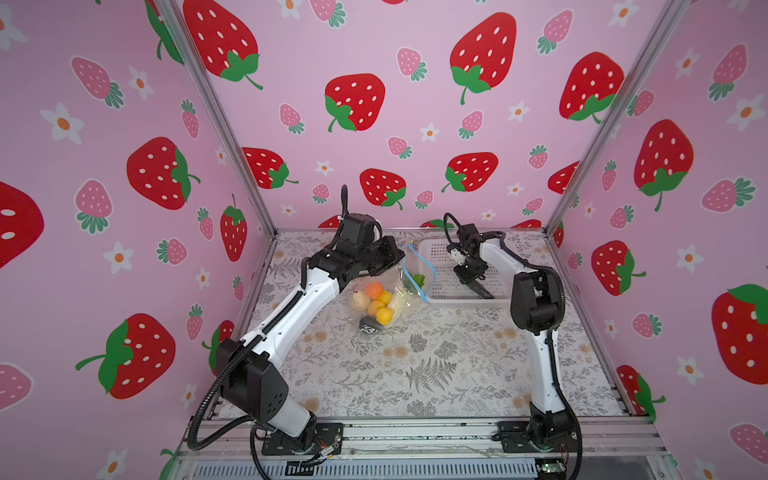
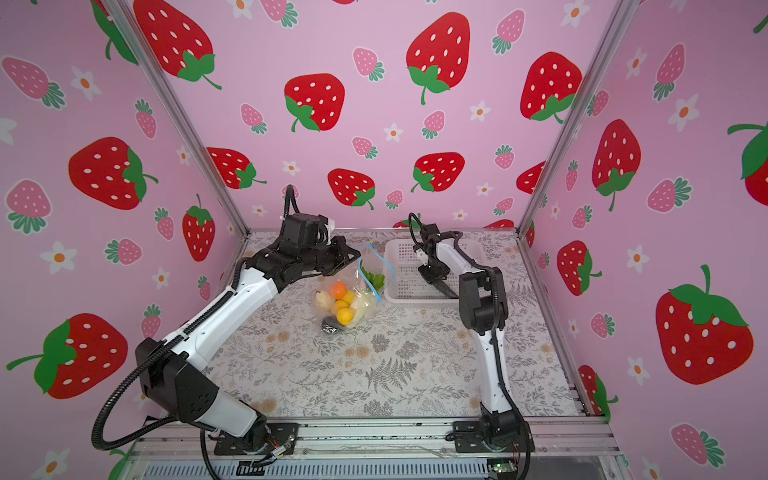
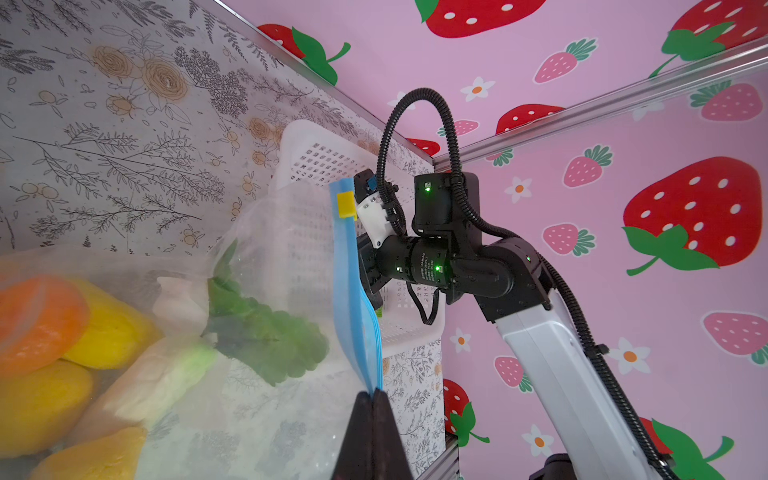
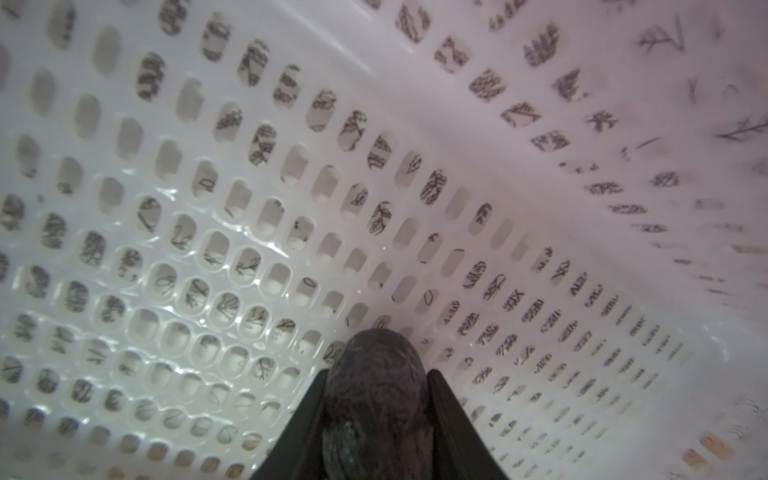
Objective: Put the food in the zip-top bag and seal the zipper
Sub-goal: 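Lift the grey eggplant out of the basket with the right gripper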
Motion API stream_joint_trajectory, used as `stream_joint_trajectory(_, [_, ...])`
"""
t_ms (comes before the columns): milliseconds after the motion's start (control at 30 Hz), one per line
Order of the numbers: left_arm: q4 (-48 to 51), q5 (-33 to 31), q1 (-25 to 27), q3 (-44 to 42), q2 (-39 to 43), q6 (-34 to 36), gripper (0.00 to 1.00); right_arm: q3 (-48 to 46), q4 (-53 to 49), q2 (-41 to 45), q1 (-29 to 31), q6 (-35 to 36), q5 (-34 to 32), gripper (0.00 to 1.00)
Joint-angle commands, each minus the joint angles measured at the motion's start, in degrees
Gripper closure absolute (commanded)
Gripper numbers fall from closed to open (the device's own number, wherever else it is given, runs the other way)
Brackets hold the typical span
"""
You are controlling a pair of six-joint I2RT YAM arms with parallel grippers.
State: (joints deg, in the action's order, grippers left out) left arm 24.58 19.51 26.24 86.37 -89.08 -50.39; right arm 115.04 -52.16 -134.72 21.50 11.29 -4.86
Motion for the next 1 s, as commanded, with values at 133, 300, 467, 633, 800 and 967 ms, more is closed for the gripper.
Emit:
stream_joint_trajectory(133, [-0.69,-0.5,-0.14,-0.46,1.73,-0.23,1.0,-2.18,6.43,6.27,-0.83,-6.3,3.66,0.7])
stream_joint_trajectory(300, [-0.93,-0.56,-0.14,-0.77,1.85,-0.32,1.0,-6.98,14.54,11.28,-1.19,-14.45,4.93,0.69])
stream_joint_trajectory(467, [-1.16,-0.58,-0.09,-0.92,1.82,-0.47,1.0,-17.96,27.92,18.23,-1.19,-22.76,13.71,0.69])
stream_joint_trajectory(633, [-1.31,-0.35,0.19,-0.57,1.51,-0.61,1.0,-29.87,42.78,24.98,-1.19,-31.85,16.24,0.7])
stream_joint_trajectory(800, [-1.53,-0.35,0.3,-0.38,1.41,-0.62,1.0,-43.44,58.73,32.29,-1.44,-46.76,12.5,0.7])
stream_joint_trajectory(967, [-1.74,-0.37,0.28,-0.45,1.2,-0.67,1.0,-58.87,82.94,38.55,-1.46,-61.76,12.37,0.7])
